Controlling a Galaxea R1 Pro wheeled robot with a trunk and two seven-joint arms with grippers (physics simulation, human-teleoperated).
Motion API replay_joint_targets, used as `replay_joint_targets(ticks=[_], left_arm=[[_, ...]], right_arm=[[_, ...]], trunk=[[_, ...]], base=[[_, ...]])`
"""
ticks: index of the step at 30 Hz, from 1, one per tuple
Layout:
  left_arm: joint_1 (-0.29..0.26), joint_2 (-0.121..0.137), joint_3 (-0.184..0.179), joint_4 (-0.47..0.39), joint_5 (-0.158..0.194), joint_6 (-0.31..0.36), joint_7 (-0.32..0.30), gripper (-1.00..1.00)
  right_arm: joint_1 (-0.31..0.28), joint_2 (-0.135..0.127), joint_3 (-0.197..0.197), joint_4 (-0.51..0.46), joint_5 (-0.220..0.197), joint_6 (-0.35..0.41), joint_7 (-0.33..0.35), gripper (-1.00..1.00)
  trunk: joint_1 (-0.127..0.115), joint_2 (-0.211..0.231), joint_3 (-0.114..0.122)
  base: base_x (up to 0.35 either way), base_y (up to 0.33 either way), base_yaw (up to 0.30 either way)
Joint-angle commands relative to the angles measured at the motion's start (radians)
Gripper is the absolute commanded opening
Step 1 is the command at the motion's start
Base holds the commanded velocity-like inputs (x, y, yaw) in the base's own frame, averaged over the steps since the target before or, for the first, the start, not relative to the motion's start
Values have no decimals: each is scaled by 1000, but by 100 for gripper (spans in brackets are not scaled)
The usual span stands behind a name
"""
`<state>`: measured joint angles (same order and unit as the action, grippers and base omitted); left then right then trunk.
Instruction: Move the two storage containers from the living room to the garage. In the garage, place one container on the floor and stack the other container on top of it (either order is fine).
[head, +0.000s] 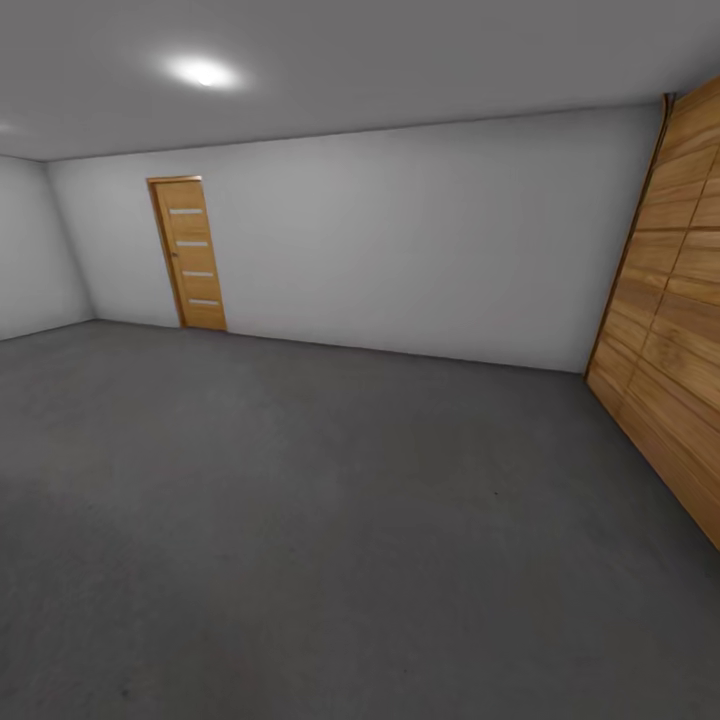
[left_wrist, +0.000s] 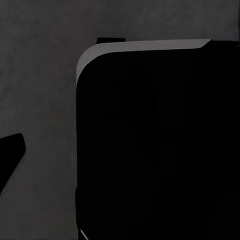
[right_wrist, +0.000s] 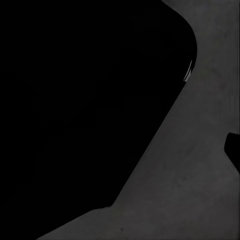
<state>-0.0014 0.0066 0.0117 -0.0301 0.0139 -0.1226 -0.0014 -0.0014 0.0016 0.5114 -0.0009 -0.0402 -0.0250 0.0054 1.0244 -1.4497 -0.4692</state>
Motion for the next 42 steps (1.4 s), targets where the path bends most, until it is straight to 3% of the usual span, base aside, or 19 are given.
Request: replay_joint_targets(ticks=[1, 19, 42], left_arm=[[0, 0, 1, 0, 1, -3, 0, 100], [0, 1, 1, 1, 2, -2, 0, 100], [0, 1, 1, 1, 3, -2, 0, 100]], right_arm=[[0, 0, 4, 0, -4, -2, 1, 100], [0, 0, -3, 1, -1, -1, 6, 100], [0, 1, -2, 1, -7, -3, 7, 100]], trunk=[[1, 0, -1], [1, 0, -1], [1, 0, -1]], base=[[320, 0, 0], [320, 0, 6], [320, 0, 266]])
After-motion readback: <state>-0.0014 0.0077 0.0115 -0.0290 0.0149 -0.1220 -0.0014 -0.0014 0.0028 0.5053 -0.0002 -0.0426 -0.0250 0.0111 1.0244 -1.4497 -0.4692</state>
